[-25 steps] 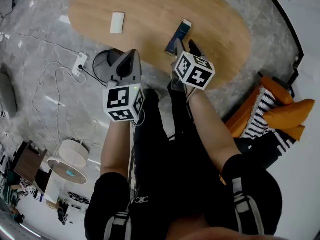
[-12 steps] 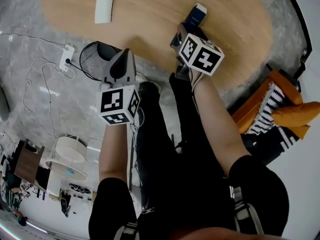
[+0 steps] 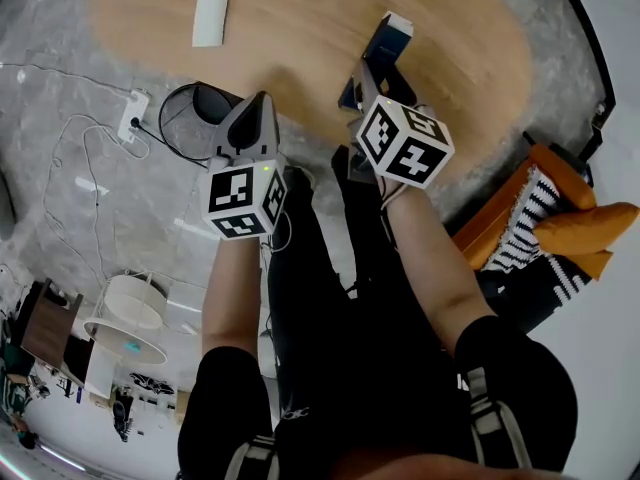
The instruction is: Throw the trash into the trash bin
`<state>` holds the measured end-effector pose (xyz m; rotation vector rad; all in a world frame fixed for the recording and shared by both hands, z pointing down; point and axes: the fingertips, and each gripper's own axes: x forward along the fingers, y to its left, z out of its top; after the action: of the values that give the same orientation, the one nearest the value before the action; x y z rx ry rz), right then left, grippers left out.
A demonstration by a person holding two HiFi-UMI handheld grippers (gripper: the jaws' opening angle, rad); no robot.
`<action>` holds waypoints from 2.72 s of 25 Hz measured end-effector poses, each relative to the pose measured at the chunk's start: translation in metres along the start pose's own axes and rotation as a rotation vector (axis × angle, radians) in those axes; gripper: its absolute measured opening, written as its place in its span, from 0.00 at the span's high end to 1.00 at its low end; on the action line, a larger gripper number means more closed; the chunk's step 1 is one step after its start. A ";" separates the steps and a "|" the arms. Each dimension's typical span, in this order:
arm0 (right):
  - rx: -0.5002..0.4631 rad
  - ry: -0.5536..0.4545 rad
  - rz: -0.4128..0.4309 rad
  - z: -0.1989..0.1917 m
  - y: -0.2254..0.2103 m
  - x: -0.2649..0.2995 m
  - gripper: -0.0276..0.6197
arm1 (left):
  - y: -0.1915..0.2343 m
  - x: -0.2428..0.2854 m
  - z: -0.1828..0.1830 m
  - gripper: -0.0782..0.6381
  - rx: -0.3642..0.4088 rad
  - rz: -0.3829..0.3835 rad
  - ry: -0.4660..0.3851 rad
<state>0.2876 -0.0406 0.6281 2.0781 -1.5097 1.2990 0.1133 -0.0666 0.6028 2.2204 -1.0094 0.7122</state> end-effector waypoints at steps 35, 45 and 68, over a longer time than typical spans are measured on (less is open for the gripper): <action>-0.573 0.376 0.482 -0.267 0.373 0.049 0.67 | 0.282 -0.231 -0.186 0.88 -0.540 0.472 -0.110; -0.696 0.478 0.392 -0.343 0.359 0.155 0.67 | 0.288 -0.198 -0.236 0.88 -0.574 0.418 -0.025; -0.627 0.188 0.556 -0.296 0.373 0.104 0.94 | 0.305 -0.182 -0.219 0.88 -0.561 0.414 -0.046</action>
<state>-0.1769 -0.0714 0.7729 1.1620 -2.1355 0.9445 -0.2803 0.0088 0.7184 1.5669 -1.5021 0.4670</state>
